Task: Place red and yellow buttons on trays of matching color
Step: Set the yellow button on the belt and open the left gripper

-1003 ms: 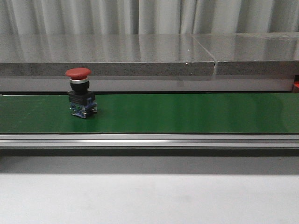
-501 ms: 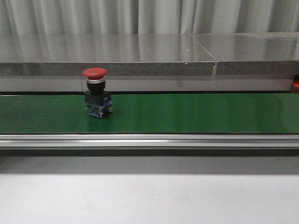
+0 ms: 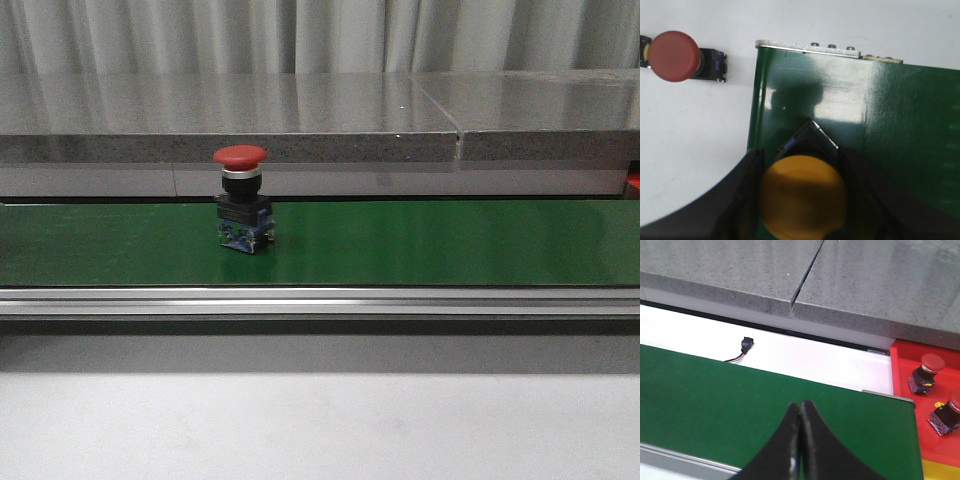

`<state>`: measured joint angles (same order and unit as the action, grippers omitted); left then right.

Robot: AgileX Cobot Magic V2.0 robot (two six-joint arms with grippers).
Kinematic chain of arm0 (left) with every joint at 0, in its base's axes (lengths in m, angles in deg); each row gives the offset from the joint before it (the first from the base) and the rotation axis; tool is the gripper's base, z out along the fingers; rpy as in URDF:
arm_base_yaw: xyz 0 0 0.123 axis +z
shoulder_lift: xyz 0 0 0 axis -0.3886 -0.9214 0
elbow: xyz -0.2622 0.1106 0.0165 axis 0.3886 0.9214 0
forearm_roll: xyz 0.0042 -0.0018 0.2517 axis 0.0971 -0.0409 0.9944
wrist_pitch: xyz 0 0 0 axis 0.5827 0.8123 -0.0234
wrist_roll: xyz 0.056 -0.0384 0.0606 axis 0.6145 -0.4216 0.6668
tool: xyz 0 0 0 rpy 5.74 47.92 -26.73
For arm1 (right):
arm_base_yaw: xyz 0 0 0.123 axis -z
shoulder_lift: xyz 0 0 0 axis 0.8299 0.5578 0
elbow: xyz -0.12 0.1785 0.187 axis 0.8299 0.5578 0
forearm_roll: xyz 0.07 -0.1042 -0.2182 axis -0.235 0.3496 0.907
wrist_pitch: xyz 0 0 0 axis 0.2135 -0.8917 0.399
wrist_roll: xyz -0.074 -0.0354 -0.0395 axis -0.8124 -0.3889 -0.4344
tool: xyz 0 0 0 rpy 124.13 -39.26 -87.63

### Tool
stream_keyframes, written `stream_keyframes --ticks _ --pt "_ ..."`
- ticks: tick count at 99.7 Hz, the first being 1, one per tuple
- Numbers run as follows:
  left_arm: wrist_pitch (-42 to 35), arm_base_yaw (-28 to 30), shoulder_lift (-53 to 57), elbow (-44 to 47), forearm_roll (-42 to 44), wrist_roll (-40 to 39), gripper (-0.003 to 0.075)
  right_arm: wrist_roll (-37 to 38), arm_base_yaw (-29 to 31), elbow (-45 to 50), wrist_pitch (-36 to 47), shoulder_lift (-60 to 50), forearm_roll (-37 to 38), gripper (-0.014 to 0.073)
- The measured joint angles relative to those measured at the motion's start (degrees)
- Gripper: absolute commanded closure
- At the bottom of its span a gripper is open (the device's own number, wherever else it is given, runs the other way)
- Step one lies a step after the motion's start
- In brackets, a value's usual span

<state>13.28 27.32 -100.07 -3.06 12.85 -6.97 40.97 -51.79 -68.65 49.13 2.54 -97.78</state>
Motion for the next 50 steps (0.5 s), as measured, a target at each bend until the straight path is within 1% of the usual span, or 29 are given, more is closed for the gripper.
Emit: stream_keyframes --ticks 9,12,14,19,28,50 --pt "0.3 0.0 0.0 0.0 0.0 0.4 0.0394 0.0 0.0 0.0 0.0 0.0 0.0 0.0662" --pt "0.4 0.0 0.0 0.0 0.0 0.5 0.0367 0.0 0.0 0.0 0.0 0.0 0.0 0.0662" --pt "0.4 -0.1 0.0 0.0 0.0 0.5 0.0337 0.0 0.0 0.0 0.0 0.0 0.0 0.0662" --pt "0.4 -0.4 0.0 0.0 0.0 0.7 0.0297 0.0 0.0 0.0 0.0 0.0 0.0 0.0662" --pt "0.4 -0.7 0.0 0.0 0.0 0.8 0.0268 0.0 0.0 0.0 0.0 0.0 0.0 0.0662" --pt "0.4 -2.4 -0.4 0.0 0.0 1.4 0.0267 0.0 0.0 0.0 0.0 0.0 0.0 0.0662"
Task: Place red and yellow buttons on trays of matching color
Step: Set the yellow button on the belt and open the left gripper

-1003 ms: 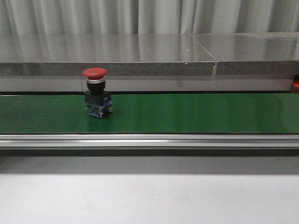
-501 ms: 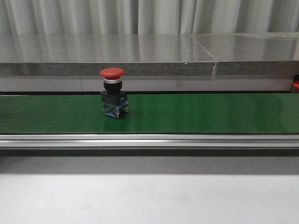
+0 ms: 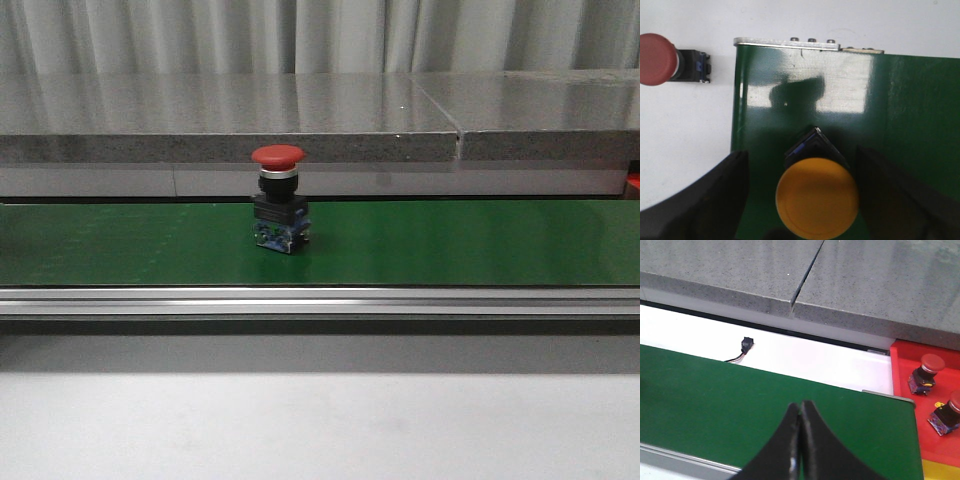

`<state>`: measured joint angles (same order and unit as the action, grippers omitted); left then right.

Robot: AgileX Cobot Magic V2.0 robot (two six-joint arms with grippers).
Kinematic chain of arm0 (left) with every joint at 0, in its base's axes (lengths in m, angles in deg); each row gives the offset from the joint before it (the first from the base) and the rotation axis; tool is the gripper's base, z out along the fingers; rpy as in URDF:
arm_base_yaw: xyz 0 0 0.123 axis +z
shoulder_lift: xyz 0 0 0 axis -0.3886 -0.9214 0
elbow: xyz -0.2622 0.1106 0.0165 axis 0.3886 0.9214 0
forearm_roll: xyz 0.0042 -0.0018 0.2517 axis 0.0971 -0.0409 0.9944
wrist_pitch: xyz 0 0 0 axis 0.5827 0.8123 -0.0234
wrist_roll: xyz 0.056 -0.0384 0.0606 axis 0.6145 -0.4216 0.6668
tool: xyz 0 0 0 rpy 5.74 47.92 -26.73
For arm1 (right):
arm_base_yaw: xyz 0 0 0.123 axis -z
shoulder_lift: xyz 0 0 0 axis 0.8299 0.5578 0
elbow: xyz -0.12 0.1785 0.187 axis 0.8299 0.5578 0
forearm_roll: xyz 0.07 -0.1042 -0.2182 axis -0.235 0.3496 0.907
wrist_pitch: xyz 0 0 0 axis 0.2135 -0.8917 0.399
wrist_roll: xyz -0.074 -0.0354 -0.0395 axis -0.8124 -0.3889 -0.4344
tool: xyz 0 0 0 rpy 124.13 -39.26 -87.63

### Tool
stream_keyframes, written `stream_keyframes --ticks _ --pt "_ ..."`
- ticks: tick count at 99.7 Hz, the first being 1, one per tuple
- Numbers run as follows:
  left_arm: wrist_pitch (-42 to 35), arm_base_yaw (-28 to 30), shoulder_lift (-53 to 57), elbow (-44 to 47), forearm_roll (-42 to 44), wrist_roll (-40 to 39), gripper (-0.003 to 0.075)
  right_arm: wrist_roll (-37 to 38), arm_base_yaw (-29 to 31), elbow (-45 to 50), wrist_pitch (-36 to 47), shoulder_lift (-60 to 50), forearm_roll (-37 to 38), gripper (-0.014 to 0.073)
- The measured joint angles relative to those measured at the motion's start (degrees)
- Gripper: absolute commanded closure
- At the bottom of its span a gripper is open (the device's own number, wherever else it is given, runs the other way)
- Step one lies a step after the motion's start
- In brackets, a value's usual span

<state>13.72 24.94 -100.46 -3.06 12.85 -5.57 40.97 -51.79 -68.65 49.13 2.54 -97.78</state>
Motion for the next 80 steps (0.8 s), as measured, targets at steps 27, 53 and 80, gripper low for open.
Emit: stream_keyframes --ticks 27,53,80 --pt "-4.3 -3.2 -0.1 -0.3 0.0 1.2 0.0267 0.0 0.0 0.0 0.0 0.0 0.0 0.0662" --pt "-8.9 -7.0 -0.1 -0.5 0.0 1.9 0.0267 0.0 0.0 0.0 0.0 0.0 0.0 0.0662" --pt "-15.1 -8.3 5.9 -0.5 -0.8 2.0 0.0267 0.0 0.0 0.0 0.0 0.0 0.0 0.0662"
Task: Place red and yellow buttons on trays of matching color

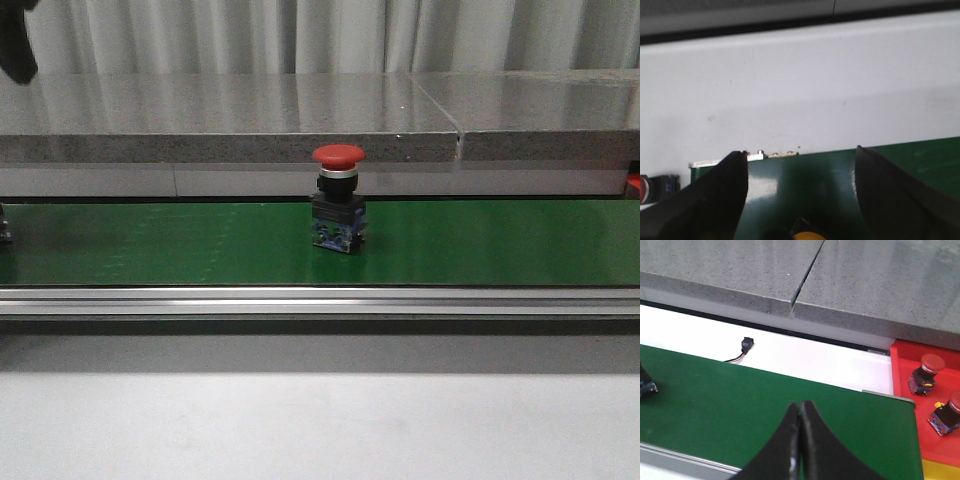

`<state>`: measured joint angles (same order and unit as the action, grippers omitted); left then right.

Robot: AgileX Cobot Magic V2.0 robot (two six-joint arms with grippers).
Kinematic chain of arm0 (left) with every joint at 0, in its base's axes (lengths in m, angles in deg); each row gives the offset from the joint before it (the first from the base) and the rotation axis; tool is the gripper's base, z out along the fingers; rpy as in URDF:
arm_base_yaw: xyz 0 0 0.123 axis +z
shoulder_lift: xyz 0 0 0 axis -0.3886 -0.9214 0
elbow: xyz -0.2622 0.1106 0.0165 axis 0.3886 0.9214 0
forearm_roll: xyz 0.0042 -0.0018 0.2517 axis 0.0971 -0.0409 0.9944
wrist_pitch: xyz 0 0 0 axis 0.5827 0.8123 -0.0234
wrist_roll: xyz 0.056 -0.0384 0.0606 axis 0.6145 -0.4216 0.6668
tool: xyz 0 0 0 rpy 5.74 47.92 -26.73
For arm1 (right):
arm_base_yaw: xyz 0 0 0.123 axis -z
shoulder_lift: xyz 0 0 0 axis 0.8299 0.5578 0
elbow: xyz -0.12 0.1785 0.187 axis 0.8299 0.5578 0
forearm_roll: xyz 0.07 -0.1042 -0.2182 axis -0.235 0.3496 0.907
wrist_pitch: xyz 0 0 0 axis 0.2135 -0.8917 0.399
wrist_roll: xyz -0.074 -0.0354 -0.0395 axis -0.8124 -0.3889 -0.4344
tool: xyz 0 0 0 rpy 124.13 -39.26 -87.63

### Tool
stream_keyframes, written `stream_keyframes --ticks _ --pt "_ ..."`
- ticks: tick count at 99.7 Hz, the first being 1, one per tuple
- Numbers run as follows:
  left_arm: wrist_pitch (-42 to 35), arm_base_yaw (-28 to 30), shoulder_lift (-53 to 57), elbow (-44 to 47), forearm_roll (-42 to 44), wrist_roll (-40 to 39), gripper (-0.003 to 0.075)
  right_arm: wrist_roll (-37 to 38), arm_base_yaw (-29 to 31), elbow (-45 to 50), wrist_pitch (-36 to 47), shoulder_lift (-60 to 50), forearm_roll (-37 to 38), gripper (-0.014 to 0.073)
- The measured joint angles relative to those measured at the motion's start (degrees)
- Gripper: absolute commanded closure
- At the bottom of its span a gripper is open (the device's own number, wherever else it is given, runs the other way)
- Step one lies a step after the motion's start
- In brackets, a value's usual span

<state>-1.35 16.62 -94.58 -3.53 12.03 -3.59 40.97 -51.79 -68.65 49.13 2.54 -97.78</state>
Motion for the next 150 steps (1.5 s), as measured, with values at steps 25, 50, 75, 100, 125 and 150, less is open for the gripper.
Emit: stream_keyframes --ticks 25,50,75,100,125,150 --pt "-2.7 -0.2 11.0 2.0 -1.1 0.0 0.0267 0.0 0.0 0.0 0.0 0.0 0.0 0.0662" --pt "-8.6 -0.2 24.9 14.2 -1.4 -0.8 0.0277 0.0 0.0 0.0 0.0 0.0 0.0 0.0662" --pt "-13.1 -0.2 39.9 28.8 -1.5 -1.0 0.0404 0.0 0.0 0.0 0.0 0.0 0.0 0.0662" --pt "-13.9 -0.2 53.0 40.8 -1.7 -2.0 0.0636 0.0 0.0 0.0 0.0 0.0 0.0 0.0662" --pt "-14.3 -0.2 59.8 46.3 -1.7 -2.7 0.0739 0.0 0.0 0.0 0.0 0.0 0.0 0.0662" --pt "-14.8 -0.2 60.3 46.6 -1.8 -2.7 0.0739 0.0 0.0 0.0 -0.1 0.0 0.0 0.0598"
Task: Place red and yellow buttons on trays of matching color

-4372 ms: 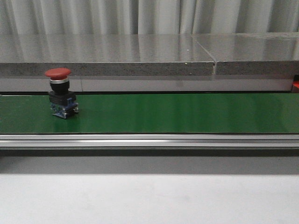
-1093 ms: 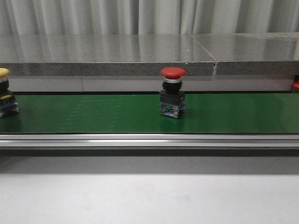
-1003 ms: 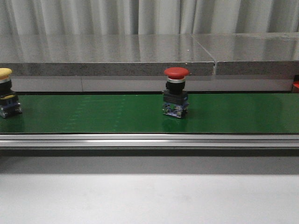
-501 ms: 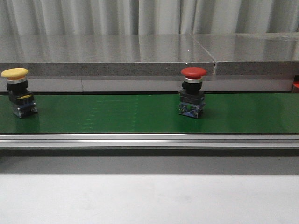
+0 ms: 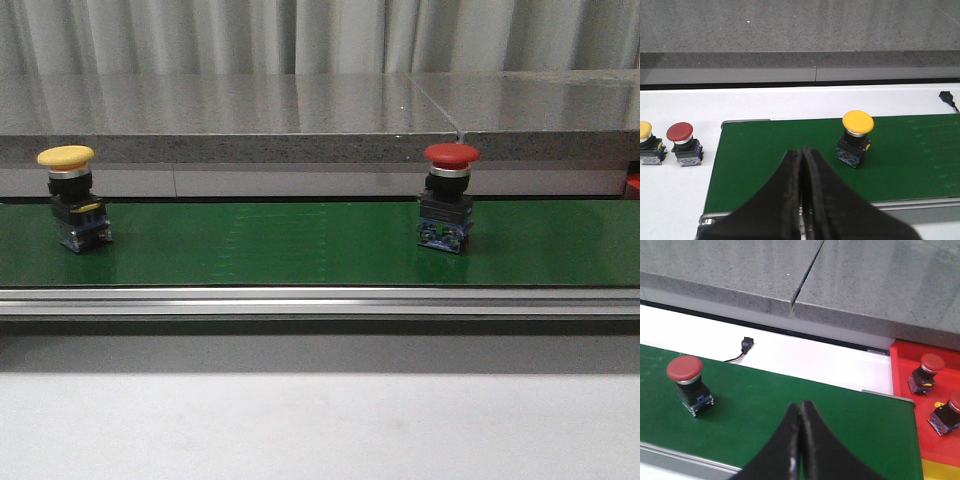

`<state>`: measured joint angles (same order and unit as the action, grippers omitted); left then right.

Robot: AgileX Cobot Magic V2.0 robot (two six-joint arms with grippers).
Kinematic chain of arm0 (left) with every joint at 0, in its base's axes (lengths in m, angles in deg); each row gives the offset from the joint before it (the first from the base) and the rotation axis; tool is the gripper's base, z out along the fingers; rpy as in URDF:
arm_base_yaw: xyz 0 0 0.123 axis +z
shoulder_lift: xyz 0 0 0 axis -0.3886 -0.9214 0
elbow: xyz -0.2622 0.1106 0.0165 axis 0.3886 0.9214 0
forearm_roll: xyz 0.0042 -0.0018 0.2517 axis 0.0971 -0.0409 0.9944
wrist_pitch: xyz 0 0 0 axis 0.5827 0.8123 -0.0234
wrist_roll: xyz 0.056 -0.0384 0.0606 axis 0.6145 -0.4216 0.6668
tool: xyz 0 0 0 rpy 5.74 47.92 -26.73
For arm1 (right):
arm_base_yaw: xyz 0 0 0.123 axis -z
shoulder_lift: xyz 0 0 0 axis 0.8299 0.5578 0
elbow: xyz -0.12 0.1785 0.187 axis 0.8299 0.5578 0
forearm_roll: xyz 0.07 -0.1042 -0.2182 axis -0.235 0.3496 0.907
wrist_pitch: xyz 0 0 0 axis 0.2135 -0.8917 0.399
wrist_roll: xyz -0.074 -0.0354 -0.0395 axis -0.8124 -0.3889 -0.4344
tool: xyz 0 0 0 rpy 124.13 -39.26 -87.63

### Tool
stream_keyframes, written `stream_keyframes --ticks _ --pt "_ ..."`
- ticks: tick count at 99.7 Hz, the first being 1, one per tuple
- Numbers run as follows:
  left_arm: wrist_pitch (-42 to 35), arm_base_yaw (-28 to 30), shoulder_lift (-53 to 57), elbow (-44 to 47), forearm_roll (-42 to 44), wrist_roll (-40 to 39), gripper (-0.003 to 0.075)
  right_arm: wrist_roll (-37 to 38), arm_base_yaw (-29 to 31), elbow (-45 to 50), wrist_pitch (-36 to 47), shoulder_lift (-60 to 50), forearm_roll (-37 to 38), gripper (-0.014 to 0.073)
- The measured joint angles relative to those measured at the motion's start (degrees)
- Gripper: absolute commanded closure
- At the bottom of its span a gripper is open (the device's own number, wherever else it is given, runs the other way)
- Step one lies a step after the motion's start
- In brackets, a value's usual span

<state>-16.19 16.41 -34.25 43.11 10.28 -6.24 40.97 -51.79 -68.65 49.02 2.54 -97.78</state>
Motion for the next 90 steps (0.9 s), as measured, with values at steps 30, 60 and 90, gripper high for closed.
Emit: stream_keyframes --ticks 30,60,90 --pt "-0.1 0.0 0.0 0.0 0.0 0.0 0.0739 0.0 0.0 0.0 -3.4 0.0 0.0 -0.007" --pt "-0.1 0.0 0.0 0.0 0.0 0.0 0.0739 0.0 0.0 -1.6 -7.4 3.7 0.0 -0.004" --pt "-0.1 0.0 0.0 0.0 0.0 0.0 0.0739 -0.6 -2.6 -8.0 -11.1 20.6 -0.1 -0.004"
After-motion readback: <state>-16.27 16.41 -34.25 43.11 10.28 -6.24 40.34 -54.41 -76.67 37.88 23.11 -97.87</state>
